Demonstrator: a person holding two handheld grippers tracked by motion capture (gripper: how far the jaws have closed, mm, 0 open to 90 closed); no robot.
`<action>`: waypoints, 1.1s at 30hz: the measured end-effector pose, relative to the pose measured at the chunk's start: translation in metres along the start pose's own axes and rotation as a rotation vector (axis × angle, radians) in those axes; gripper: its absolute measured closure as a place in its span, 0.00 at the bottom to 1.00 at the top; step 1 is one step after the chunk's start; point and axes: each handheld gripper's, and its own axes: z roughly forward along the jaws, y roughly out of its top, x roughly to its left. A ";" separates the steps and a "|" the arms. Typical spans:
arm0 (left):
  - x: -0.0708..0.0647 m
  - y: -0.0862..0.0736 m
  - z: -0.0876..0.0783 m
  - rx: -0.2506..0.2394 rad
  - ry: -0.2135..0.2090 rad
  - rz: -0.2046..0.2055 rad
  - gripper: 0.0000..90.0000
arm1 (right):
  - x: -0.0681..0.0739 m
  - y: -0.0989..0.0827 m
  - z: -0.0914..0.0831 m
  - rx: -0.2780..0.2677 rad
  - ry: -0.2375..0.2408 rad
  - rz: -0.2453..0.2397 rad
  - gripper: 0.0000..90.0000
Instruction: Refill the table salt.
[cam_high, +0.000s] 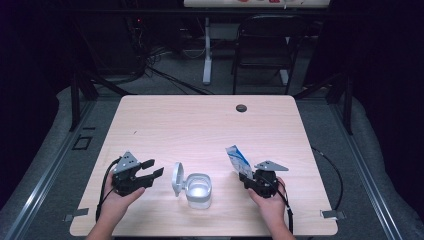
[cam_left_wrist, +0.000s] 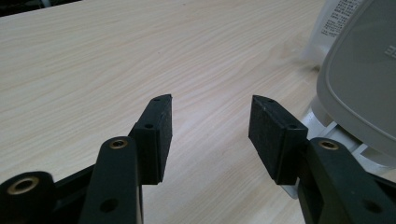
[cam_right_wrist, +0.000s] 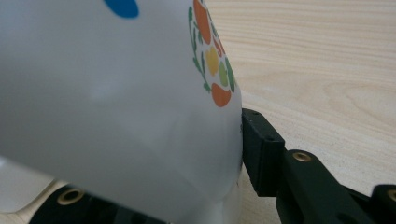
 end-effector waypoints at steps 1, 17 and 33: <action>0.000 0.000 0.000 0.000 0.000 0.000 0.56 | 0.000 0.000 0.000 0.000 0.000 0.000 0.72; 0.000 0.000 0.000 0.006 0.001 0.000 0.56 | -0.003 -0.004 0.005 0.025 0.000 0.032 0.68; 0.000 0.000 -0.001 0.005 0.000 0.002 0.56 | -0.001 -0.001 -0.001 0.014 -0.009 0.021 0.59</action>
